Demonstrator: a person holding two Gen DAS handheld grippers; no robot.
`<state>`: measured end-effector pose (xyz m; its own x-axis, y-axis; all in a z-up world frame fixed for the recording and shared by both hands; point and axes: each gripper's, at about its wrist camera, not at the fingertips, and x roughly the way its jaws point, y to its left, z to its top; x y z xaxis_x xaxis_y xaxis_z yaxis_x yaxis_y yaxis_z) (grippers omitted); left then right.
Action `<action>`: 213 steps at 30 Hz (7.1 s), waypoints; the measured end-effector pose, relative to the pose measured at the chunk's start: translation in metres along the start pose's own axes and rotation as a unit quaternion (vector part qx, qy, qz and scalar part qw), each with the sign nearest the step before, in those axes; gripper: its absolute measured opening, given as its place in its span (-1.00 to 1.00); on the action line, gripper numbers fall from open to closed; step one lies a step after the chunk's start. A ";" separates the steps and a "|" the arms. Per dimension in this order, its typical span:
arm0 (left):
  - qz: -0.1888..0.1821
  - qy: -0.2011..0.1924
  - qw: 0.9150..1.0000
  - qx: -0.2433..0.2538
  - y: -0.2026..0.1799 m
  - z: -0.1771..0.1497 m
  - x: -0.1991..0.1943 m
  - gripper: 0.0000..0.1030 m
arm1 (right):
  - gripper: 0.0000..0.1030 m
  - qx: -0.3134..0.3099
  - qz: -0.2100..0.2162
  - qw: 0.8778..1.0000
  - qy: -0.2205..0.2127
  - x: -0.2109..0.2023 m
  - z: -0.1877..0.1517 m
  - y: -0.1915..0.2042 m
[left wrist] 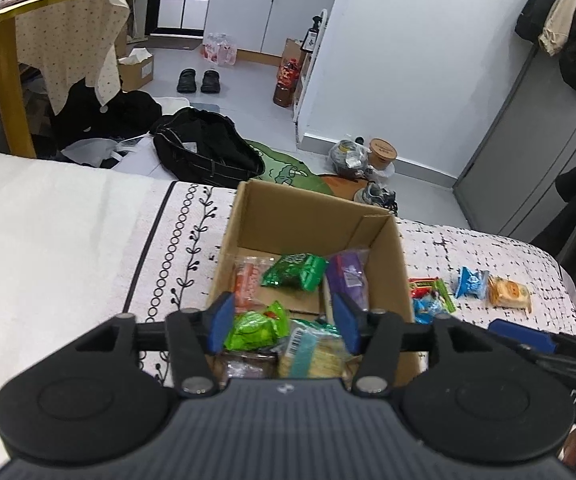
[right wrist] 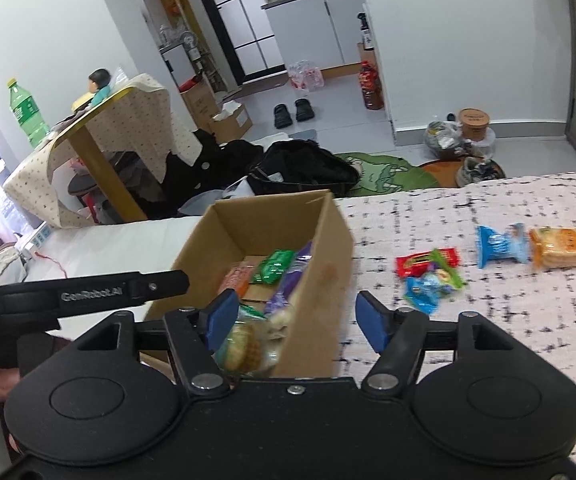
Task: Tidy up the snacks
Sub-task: 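Open both tools to drop the green and cracker packets into the box, then withdraw both open tools from the box back over the snack pile, then close the left tool on the blue-green candy packet while the right tool approaches the orange cake packet, then close the right tool on the orange cake packet, then lift both packets and carry them over the cardboard box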
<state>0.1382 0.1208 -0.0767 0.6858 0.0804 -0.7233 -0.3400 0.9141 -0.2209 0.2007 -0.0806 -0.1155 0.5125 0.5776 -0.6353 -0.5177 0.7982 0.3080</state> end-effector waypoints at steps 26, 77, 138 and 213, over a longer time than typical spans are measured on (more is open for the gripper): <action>-0.044 -0.005 0.996 0.077 -0.081 -0.010 -0.003 1.00 | 1.00 0.039 -0.037 0.998 -0.029 -0.051 -0.006 -0.074; -0.052 0.027 0.993 0.102 -0.200 -0.026 0.093 0.95 | 1.00 0.050 -0.127 0.990 -0.029 -0.049 0.005 -0.200; 0.001 0.069 0.996 0.063 -0.192 -0.023 0.162 -0.35 | 0.96 0.013 -0.022 0.997 0.069 0.052 0.008 -0.235; 0.003 -0.036 0.999 0.030 -0.043 0.015 0.020 -0.35 | -0.33 -0.029 -0.002 0.999 -0.026 0.010 0.030 -0.027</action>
<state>0.1765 0.0892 -0.0721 0.7295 0.1126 -0.6746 -0.3069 0.9354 -0.1758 0.2409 -0.0909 -0.1089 0.5489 0.5838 -0.5983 -0.5531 0.7903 0.2638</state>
